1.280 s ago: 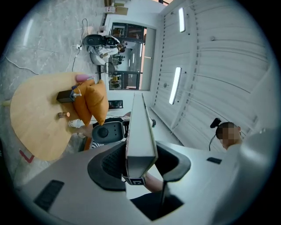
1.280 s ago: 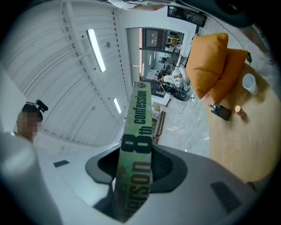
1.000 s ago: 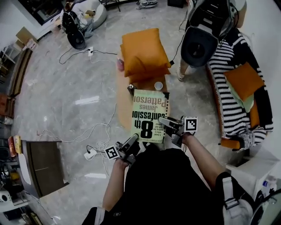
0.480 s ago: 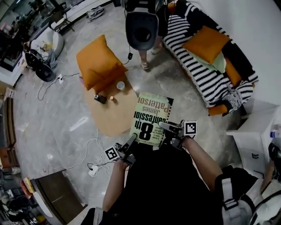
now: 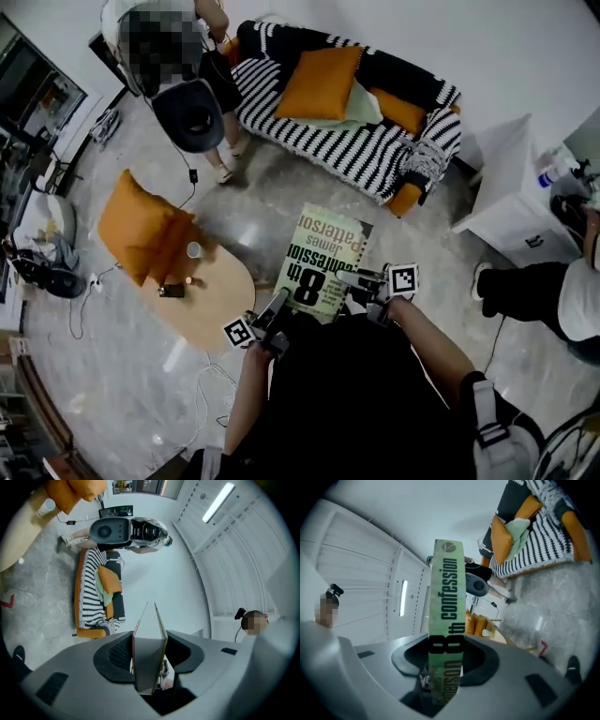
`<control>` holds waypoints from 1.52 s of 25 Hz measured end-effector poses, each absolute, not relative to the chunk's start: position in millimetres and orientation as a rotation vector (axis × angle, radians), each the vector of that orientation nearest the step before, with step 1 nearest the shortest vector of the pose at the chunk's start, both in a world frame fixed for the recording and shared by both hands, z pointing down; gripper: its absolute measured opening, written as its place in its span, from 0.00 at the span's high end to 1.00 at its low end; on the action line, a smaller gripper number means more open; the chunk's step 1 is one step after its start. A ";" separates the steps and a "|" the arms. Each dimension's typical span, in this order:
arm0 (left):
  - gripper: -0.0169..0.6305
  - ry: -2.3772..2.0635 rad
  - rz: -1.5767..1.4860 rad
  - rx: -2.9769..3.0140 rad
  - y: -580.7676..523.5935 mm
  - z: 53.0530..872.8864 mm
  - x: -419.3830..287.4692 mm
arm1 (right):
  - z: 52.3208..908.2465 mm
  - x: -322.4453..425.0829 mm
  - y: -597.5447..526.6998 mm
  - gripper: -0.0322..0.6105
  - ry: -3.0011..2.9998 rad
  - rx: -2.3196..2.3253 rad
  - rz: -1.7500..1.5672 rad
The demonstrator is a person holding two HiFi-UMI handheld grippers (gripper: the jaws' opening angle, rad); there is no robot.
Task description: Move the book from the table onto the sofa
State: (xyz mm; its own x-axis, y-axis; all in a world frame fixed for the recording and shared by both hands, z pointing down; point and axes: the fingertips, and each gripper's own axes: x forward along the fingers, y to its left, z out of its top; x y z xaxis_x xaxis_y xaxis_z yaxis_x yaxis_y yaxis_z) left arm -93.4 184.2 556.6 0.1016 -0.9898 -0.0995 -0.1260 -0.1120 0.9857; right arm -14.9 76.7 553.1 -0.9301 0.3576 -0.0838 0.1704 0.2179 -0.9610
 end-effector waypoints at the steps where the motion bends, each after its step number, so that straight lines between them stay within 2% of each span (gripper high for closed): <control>1: 0.70 -1.153 -1.120 1.441 167.2 558.0 -88.7 | 555.6 -5.1 63.5 0.69 -2.347 -0.462 1.819; 10: 0.70 -0.899 -0.931 1.510 114.2 564.0 -76.4 | 557.4 35.5 40.3 0.69 -2.506 -0.088 1.914; 21: 0.70 -0.680 -0.770 1.540 74.8 583.2 -95.2 | 569.4 31.0 25.7 0.69 -2.575 0.377 1.944; 32: 0.70 -0.541 -0.503 1.656 64.4 597.4 -90.6 | 579.8 33.7 27.7 0.68 -2.543 0.633 1.885; 38: 0.68 -0.545 -0.391 1.696 17.5 600.3 -40.4 | 587.6 82.1 -20.8 0.68 -2.552 0.677 1.908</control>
